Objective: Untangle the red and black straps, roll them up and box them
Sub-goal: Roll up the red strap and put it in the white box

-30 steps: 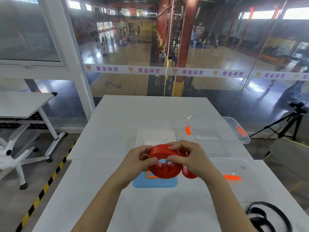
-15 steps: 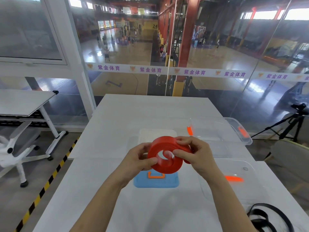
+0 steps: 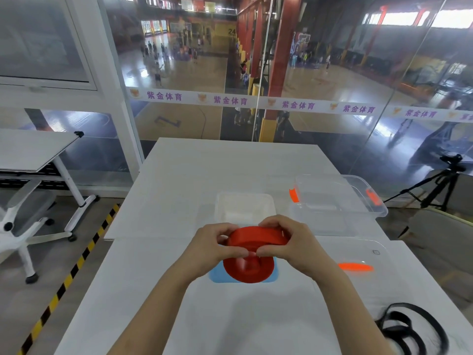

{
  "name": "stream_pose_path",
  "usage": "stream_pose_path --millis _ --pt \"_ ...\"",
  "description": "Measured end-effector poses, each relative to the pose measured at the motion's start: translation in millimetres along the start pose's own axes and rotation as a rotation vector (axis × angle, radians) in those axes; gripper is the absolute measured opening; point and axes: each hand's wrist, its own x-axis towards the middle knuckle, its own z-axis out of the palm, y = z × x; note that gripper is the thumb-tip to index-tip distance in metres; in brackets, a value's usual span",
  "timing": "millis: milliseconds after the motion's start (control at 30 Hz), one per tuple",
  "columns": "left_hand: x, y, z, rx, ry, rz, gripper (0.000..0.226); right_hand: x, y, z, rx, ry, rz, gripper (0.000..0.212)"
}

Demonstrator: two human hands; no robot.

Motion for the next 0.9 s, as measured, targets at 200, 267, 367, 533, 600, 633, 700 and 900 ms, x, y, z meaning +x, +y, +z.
stream_pose_path --millis 200,267,367,533,600,633,700,900 --pt "-1.9 -10.9 -9.8 -0.186 0.006 0.003 0.044 -0.4 -1.1 22.2 0.090 0.133 -0.017 0.050" --pt "-0.8 -15.6 -11.0 -0.275 0.033 0.001 0.049 -2.2 0.2 27.2 0.136 0.195 -0.021 0.044" --pt "1.0 -22.4 -9.6 -0.404 0.054 0.004 0.052 -4.7 3.1 30.5 0.207 0.255 0.005 0.035" --pt "11.2 -35.6 -3.1 -0.479 0.051 -0.014 0.043 -0.8 13.9 33.3 0.164 0.204 0.028 0.040" --pt "17.8 -42.2 -3.2 -0.510 0.062 -0.033 0.038 4.0 21.6 37.9 0.148 0.196 0.023 0.039" --pt "21.8 -44.9 -3.9 -0.521 0.070 -0.042 0.037 7.4 25.2 41.1 0.154 0.205 0.024 0.037" --pt "30.9 -50.1 -6.0 -0.535 0.084 -0.064 0.032 17.2 34.2 47.0 0.174 0.241 0.030 0.034" --pt "69.9 -63.8 -9.2 -0.546 0.149 -0.165 0.028 62.5 65.0 53.9 0.331 0.365 0.173 0.018"
